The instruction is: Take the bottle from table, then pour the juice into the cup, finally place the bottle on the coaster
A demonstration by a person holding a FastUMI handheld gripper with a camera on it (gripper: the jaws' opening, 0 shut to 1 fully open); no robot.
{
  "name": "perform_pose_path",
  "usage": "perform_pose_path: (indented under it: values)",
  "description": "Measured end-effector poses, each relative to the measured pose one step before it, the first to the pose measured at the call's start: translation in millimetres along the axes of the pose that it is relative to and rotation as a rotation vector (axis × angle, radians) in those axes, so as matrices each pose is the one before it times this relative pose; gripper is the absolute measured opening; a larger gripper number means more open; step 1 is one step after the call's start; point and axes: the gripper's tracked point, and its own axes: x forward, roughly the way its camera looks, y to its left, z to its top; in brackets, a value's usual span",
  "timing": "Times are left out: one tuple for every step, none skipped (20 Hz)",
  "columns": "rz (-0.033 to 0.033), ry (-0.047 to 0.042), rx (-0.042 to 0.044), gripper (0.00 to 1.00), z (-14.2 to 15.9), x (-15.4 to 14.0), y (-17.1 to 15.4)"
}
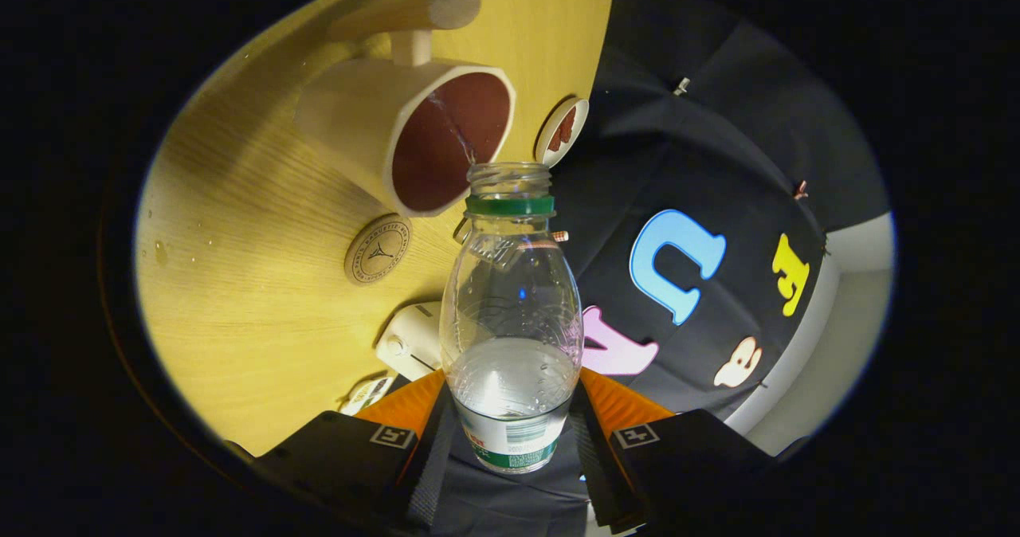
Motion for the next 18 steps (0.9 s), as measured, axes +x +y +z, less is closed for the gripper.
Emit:
perform_pose_path:
  values:
    - [0.01545,0.00665,0.04282,0.75,-2.32,0.02,5.54]
    - [0.02055,0.00382,0.05221,0.75,-0.92,-1.97,6.32]
    - [0.02622,0.00875,0.06382,0.75,-1.49,-0.49,8.09]
    - [0.03272,0.012,0.07771,0.75,-2.09,0.91,8.09]
    - [0.0359,0.01562,0.08454,0.75,-0.65,-0.01,7.88]
    - [0.03398,0.00946,0.08593,0.75,0.04,-0.56,6.72]
    - [0.0218,0.00788,0.07877,0.75,0.89,-0.73,5.22]
    - [0.02067,-0.00711,0.07577,0.75,7.65,-1.05,6.16]
    - [0.0211,-0.01955,0.07901,0.75,4.66,1.13,2.59]
    - [0.03376,-0.03041,0.08639,0.75,5.64,0.38,4.07]
    - [0.04082,-0.03698,0.09431,0.75,6.59,-0.98,6.81]
    - [0.03599,-0.03609,0.09578,0.76,7.0,-2.34,4.61]
    - [0.02872,-0.03382,0.09023,0.76,5.97,-2.74,1.9]
    - [0.00937,-0.02921,0.07662,0.76,6.28,-2.27,-0.21]
    - [0.00466,-0.02648,0.06574,0.76,5.23,-4.21,-2.84]
    - [-0.00154,-0.02582,0.06168,0.76,5.1,-0.13,-10.18]
    - [0.02157,-0.04073,0.07104,0.76,7.36,-1.74,-2.2]
    - [0.02261,-0.03561,0.0793,0.76,9.08,3.13,-2.5]
